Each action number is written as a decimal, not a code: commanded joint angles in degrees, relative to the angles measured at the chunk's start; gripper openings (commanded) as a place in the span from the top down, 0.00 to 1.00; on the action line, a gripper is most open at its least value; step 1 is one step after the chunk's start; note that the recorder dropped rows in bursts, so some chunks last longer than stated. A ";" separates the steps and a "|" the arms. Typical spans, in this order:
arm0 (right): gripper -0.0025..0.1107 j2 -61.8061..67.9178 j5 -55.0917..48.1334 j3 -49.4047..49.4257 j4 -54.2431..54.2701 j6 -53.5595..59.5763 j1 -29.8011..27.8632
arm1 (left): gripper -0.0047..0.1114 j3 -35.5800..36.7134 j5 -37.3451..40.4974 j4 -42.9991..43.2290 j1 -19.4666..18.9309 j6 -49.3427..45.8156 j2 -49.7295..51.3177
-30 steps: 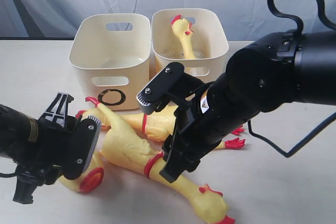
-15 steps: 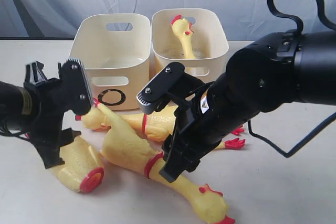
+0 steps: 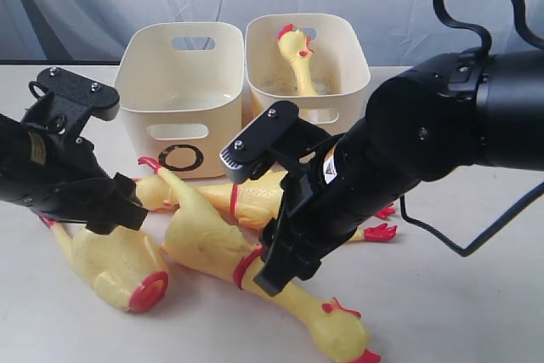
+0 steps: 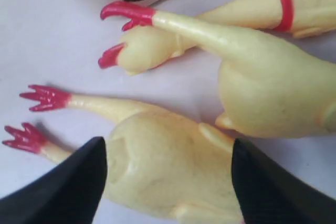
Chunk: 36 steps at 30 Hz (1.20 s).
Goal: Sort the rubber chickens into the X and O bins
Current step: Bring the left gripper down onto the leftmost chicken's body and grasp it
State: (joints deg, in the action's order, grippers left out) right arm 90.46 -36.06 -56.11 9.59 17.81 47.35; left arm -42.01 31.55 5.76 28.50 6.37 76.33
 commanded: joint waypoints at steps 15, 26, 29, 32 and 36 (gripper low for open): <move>0.47 -0.51 -0.19 0.15 2.41 -0.13 0.08 | 0.41 -0.33 5.37 4.25 -0.35 20.84 5.79; 0.47 -0.51 -0.48 0.15 2.41 -0.13 0.08 | 0.41 -0.33 0.67 10.77 -2.57 27.42 7.71; 0.47 -0.51 -0.22 0.15 2.41 -0.13 0.08 | 0.41 -0.33 -0.66 3.19 -3.89 21.21 7.71; 0.47 -0.51 -0.08 0.15 2.69 -0.13 0.08 | 0.41 -0.33 -0.55 -1.00 -5.90 17.74 7.71; 0.47 -0.51 -0.08 0.15 2.69 -0.13 0.08 | 0.41 -0.33 -0.27 -4.06 -8.46 16.00 9.34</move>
State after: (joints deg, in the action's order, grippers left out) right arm 90.46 -36.51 -56.11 12.21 17.81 47.35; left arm -42.01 31.53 4.54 21.61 24.29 84.32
